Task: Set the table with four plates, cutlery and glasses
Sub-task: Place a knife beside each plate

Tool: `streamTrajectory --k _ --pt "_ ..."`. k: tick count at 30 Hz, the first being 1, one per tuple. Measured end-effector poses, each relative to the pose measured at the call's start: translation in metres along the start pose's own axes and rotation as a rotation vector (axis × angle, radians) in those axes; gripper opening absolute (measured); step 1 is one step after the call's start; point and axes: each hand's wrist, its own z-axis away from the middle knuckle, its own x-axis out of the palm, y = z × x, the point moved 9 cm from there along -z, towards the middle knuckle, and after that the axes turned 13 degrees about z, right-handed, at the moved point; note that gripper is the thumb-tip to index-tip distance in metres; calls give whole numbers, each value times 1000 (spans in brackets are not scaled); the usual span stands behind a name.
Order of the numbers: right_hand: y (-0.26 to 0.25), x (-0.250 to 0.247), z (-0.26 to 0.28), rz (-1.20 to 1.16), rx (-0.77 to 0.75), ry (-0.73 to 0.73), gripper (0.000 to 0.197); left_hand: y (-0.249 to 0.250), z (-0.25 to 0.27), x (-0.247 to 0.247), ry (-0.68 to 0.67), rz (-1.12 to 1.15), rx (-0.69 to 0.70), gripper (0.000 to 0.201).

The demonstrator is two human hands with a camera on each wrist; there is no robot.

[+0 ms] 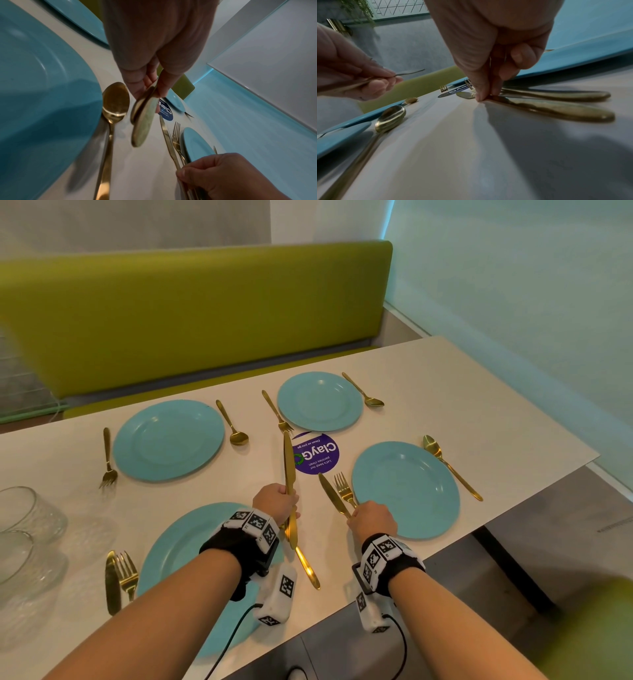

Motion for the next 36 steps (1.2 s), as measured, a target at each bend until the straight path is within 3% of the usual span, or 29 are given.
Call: streamTrajectory --k 6,11,15,18,26,33,36 --pt "-9 -14 7 -49 -54 29 24 2 2 -6 21 12 13 10" --pt "-46 -42 21 -149 -243 78 25 9 3 -18 39 8 50 7" --pt "-81 -62 36 -174 -389 130 32 11 0 -32 63 -65 59 12" --pt "-108 -68 47 -129 -492 147 32 8 -4 -44 64 -101 28 33" --pt "-174 -62 82 139 -862 81 29 22 -12 -63 -153 -267 52 45" --pt "-212 -66 77 173 -848 66 25 26 -26 -93 -223 -220 38 42" --pt "-224 -71 70 140 -803 88 22 27 -35 -108 -236 -98 0 18"
